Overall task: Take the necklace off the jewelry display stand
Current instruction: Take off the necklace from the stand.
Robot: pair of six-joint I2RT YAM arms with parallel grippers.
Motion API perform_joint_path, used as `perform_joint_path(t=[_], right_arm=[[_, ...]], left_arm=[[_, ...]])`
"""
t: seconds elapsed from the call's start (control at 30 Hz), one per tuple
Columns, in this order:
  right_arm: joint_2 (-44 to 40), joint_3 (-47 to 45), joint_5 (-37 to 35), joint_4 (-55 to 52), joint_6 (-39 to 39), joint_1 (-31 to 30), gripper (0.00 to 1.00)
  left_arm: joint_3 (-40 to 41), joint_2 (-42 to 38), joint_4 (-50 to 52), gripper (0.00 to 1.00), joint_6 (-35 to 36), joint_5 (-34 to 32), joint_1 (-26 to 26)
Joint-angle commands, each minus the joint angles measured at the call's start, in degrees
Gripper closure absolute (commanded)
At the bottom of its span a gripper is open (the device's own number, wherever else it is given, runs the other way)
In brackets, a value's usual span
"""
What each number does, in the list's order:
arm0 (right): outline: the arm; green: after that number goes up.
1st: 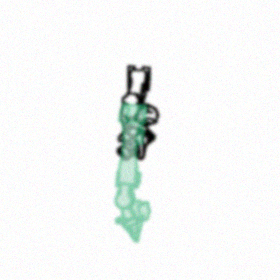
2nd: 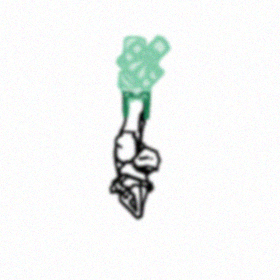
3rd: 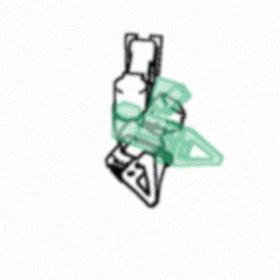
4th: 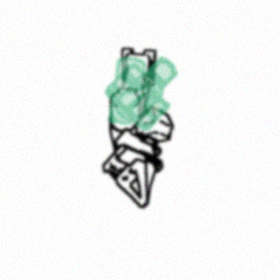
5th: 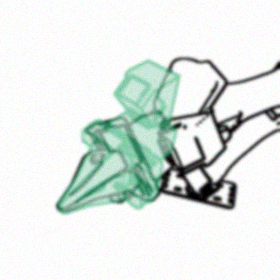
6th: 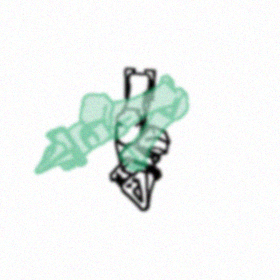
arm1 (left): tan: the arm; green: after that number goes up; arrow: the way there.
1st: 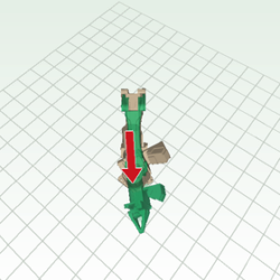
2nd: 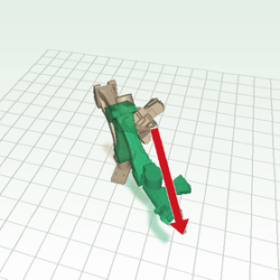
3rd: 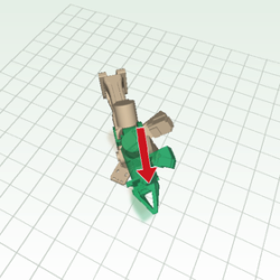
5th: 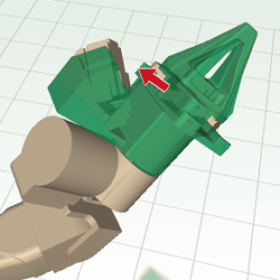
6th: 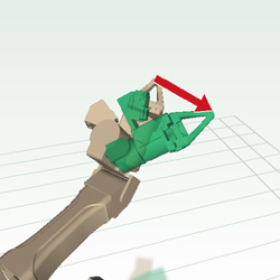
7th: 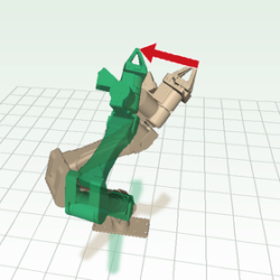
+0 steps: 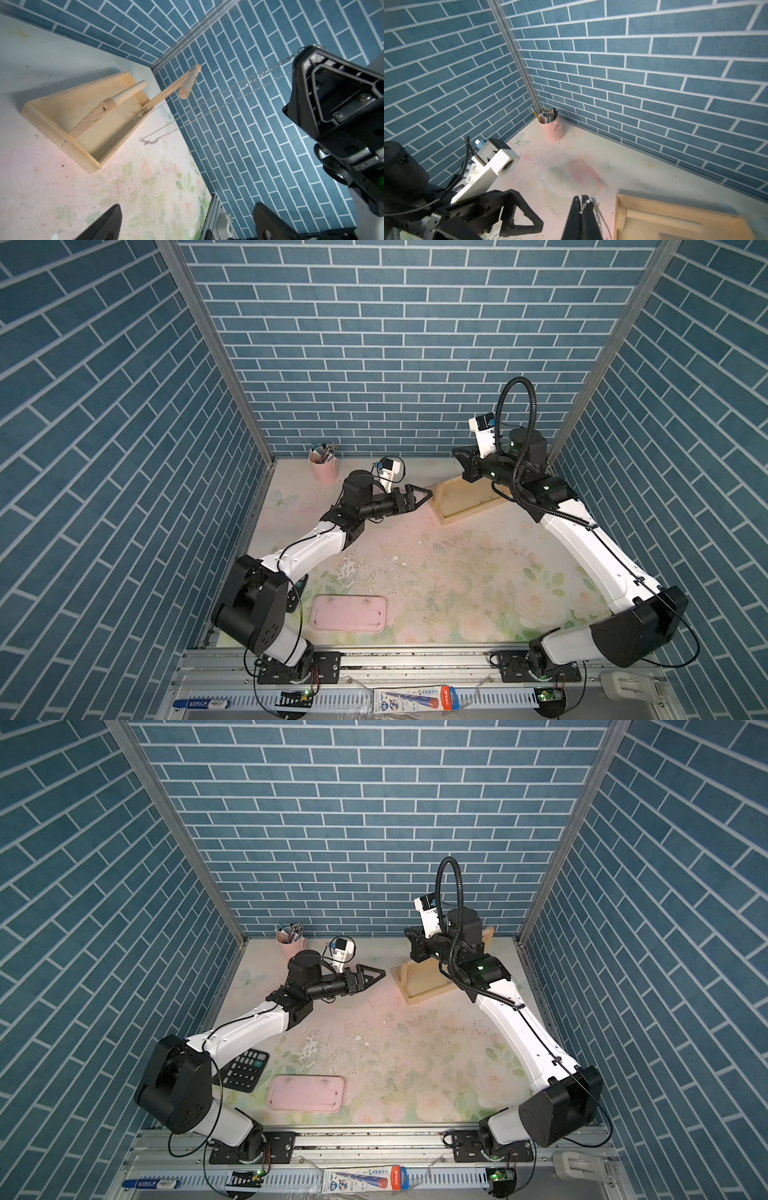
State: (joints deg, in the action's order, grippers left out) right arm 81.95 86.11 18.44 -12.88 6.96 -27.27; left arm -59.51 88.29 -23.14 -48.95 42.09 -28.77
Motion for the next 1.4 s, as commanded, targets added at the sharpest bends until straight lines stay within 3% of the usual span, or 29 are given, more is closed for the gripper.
perform_joint_path(t=[0.0, 0.23, 0.4, 0.83, 1.37], right_arm=[[-0.13, 2.72, 0.21, -1.45, -2.77, -1.40, 1.00], [1.08, 6.01, -0.23, -2.94, -3.35, -3.60, 1.00], [1.63, 7.70, -0.72, -3.14, -3.54, -5.39, 1.00], [4.19, 12.19, -2.35, -3.26, -4.15, -8.42, 1.00], [8.46, 15.83, -1.83, -1.57, -3.14, -9.21, 1.00]], left_arm=[[1.39, 0.69, -7.76, 0.01, -3.18, 2.60, 0.38], [2.55, -0.05, -6.77, 0.01, -2.95, -0.29, 0.75], [3.66, 2.04, -13.39, 0.01, -7.38, 1.90, 0.95], [7.01, 14.34, -48.27, 0.01, -35.80, 3.14, 5.35], [6.86, 15.88, -51.33, 0.01, -39.96, 3.00, 6.10]])
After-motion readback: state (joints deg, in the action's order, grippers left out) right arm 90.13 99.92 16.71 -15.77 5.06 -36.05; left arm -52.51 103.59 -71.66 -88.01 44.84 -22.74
